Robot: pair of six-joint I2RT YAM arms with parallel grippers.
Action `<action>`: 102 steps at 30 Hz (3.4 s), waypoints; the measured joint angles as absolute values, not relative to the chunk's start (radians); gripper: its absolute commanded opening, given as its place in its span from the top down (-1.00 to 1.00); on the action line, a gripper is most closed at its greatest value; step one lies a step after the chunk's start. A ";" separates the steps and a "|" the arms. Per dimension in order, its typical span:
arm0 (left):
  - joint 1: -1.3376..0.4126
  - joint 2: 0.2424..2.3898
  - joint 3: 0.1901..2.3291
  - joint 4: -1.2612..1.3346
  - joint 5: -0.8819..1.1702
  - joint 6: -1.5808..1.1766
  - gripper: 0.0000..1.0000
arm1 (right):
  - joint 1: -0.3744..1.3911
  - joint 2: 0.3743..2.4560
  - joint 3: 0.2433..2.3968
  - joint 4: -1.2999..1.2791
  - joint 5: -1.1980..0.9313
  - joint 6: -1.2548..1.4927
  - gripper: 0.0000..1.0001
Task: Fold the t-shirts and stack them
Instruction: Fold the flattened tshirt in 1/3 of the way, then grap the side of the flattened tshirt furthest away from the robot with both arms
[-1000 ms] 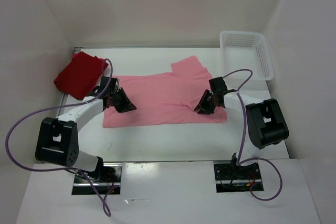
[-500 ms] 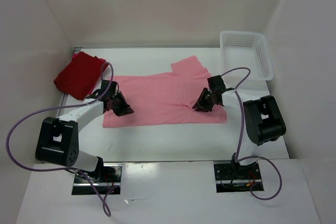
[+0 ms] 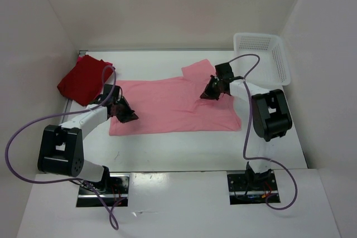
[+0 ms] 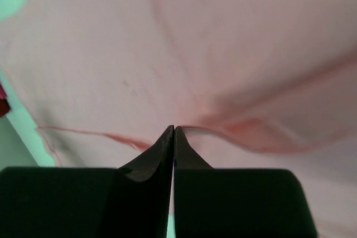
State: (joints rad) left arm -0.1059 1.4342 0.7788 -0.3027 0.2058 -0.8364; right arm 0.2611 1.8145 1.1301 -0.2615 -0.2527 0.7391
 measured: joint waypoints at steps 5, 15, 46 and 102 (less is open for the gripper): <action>-0.106 1.433 0.802 -0.318 0.206 -0.836 0.75 | 0.284 1.956 1.367 -0.299 -0.258 0.737 0.24; -0.156 1.381 0.812 -0.327 0.177 -0.836 0.72 | 0.350 1.804 1.226 -0.307 -0.236 0.708 0.91; -0.208 1.421 0.646 -0.432 0.314 -0.870 0.58 | 0.564 1.462 0.691 -0.345 -0.204 0.847 0.65; 0.089 2.046 1.423 -0.328 -0.174 -0.703 1.00 | 0.295 1.980 1.593 -0.344 -0.121 0.546 0.13</action>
